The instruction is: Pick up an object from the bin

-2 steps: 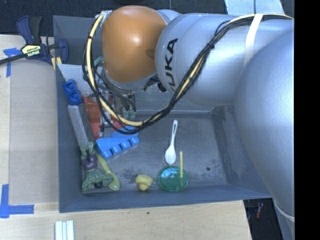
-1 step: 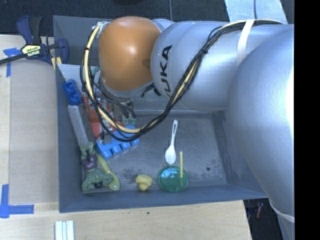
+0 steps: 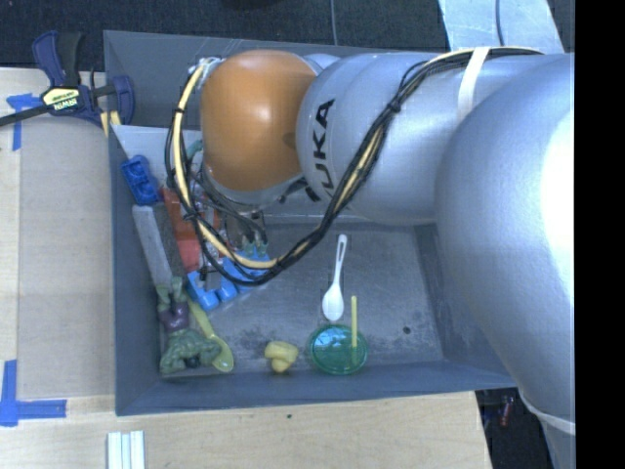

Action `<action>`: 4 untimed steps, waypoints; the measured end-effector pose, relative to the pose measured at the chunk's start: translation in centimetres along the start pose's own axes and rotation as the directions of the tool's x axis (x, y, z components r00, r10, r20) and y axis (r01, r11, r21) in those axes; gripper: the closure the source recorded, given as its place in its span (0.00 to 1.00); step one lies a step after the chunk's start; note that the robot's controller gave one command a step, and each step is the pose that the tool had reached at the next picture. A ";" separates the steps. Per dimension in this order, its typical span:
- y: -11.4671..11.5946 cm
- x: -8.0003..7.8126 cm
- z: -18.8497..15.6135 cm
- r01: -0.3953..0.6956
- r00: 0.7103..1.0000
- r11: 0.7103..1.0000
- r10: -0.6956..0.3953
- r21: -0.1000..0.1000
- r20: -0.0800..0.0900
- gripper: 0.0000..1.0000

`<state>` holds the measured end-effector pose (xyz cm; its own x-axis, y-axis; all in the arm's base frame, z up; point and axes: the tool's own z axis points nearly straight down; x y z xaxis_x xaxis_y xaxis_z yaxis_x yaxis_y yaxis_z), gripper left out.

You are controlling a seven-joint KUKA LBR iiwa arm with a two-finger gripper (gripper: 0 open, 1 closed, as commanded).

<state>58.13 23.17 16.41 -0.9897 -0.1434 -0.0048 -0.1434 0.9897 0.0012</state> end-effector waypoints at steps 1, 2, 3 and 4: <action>0.3 1.6 3.5 0.189 0.982 0.982 -0.189 0.000 0.003 0.00; -4.5 7.6 9.0 0.297 0.955 0.955 -0.297 0.000 -0.005 0.00; -5.0 7.6 9.2 0.188 0.982 0.982 -0.188 -0.003 0.012 0.00; -4.2 6.1 9.3 0.145 0.989 0.989 -0.145 0.000 0.003 0.00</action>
Offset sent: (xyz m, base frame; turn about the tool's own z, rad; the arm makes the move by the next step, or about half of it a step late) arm -0.0663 -0.0519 -0.0879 -0.3037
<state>52.70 18.13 7.06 -0.9584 -0.2852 -0.0080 -0.2853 0.9585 0.0003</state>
